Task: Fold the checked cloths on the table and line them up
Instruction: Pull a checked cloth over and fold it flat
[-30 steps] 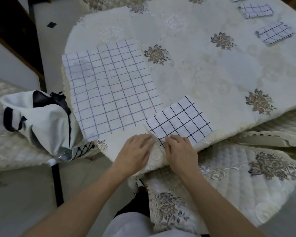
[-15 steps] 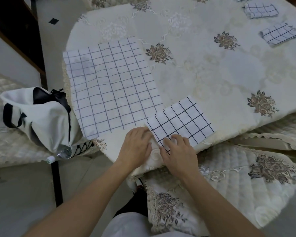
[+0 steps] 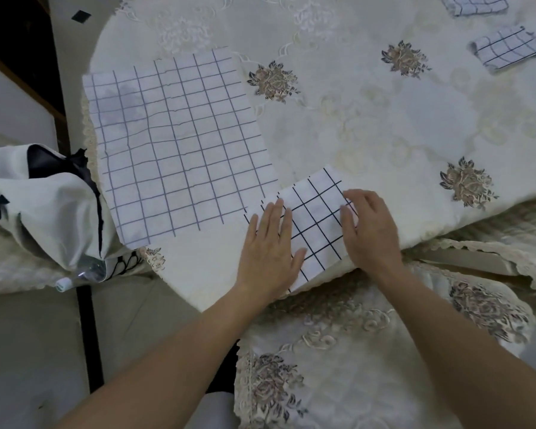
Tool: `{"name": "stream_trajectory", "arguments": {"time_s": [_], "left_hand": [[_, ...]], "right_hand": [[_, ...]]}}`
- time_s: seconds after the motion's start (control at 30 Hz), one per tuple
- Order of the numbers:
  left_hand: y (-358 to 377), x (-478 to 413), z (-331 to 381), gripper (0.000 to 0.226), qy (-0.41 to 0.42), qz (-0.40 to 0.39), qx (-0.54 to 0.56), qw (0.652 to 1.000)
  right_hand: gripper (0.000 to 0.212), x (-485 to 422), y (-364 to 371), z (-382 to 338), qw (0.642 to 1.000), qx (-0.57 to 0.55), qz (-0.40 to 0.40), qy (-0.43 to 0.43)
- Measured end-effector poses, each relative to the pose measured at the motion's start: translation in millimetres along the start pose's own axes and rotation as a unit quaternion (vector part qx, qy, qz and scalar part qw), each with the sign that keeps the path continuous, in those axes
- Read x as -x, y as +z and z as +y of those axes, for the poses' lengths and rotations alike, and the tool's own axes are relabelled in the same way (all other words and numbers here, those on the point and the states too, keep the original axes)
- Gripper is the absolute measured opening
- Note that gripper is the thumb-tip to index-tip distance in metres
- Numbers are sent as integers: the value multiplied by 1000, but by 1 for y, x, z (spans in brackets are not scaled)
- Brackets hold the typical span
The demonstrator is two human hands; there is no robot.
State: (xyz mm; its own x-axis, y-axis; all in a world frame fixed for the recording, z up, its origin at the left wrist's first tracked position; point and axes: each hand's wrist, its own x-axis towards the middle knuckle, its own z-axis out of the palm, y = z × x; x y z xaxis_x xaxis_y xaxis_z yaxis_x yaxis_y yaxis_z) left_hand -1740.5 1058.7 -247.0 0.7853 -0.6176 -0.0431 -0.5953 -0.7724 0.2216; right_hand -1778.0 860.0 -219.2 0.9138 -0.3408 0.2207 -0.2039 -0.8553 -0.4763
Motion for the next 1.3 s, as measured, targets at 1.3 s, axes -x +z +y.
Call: {"name": "stream_trajectory", "arguments": {"time_s": [1.3], "left_hand": [[25, -12, 26, 87, 5, -65, -42, 997]], "right_hand": [[81, -56, 41, 56, 950, 220, -201, -93]]}}
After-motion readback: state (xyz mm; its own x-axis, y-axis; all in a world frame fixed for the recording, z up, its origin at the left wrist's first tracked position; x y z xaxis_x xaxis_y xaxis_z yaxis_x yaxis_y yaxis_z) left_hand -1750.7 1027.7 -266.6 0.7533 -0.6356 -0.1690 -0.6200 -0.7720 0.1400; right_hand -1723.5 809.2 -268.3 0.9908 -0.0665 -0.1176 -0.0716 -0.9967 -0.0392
